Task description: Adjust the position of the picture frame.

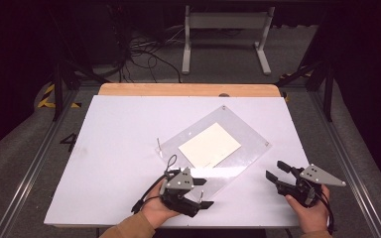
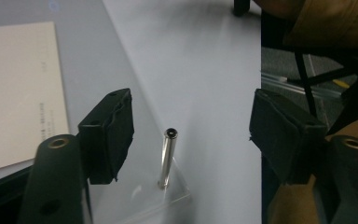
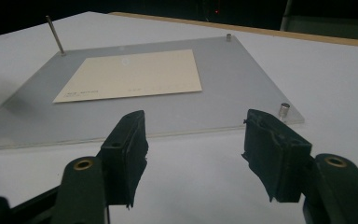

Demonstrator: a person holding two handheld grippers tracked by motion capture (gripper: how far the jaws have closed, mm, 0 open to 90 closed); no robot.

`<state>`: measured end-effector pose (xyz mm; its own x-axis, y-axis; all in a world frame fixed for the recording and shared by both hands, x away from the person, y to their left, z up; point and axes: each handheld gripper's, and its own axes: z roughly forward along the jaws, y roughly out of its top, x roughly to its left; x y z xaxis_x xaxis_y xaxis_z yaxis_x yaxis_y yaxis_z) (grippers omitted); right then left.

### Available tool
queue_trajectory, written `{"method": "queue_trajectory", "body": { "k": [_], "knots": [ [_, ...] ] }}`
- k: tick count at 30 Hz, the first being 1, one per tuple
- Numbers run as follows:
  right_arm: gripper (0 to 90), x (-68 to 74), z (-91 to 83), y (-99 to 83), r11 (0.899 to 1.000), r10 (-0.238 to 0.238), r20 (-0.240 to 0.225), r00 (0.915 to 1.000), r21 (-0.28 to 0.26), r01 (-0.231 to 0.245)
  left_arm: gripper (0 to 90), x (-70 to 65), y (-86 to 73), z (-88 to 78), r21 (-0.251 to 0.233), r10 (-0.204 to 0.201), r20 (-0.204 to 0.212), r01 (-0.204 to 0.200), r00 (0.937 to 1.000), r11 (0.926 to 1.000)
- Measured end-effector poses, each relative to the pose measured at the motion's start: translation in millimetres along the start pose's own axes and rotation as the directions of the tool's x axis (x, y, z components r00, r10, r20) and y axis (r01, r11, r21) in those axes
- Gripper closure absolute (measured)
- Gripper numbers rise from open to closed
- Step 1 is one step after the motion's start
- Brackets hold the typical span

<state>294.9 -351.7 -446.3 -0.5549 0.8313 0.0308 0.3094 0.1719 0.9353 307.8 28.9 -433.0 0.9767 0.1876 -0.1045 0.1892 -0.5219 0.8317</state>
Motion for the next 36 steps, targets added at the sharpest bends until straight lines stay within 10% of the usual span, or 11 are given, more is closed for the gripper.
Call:
{"method": "queue_trajectory", "body": {
  "k": [8, 18, 28, 36],
  "knots": [
    [39.2, -1.0, 0.6, -0.3, 1.000, -0.004, 0.000, 1.0000, -0.008, 0.004, 83.7, 5.9, -2.2, 5.3, 0.026, -0.017, -0.073, 0.019, 0.9972, 0.9995],
    [42.6, -1.5, 2.9, 2.0, 1.000, -0.008, -0.008, 0.9999, -0.017, 0.008, 84.8, 9.7, -5.2, -14.6, 0.047, -0.012, -0.138, 0.019, 0.9903, 0.9987],
    [59.3, 2.2, 13.5, 12.6, 0.997, -0.077, -0.024, 0.9968, 0.008, 0.077, 84.8, 32.5, -29.5, -67.9, 0.010, -0.110, -0.268, 0.117, 0.9572, 0.9931],
    [72.0, 8.7, 24.5, 25.2, 0.994, -0.112, -0.050, 0.9925, 0.004, 0.112, 84.8, 57.7, -46.8, -98.9, -0.044, -0.197, -0.370, 0.195, 0.9077, 0.9798]
  ]
}}
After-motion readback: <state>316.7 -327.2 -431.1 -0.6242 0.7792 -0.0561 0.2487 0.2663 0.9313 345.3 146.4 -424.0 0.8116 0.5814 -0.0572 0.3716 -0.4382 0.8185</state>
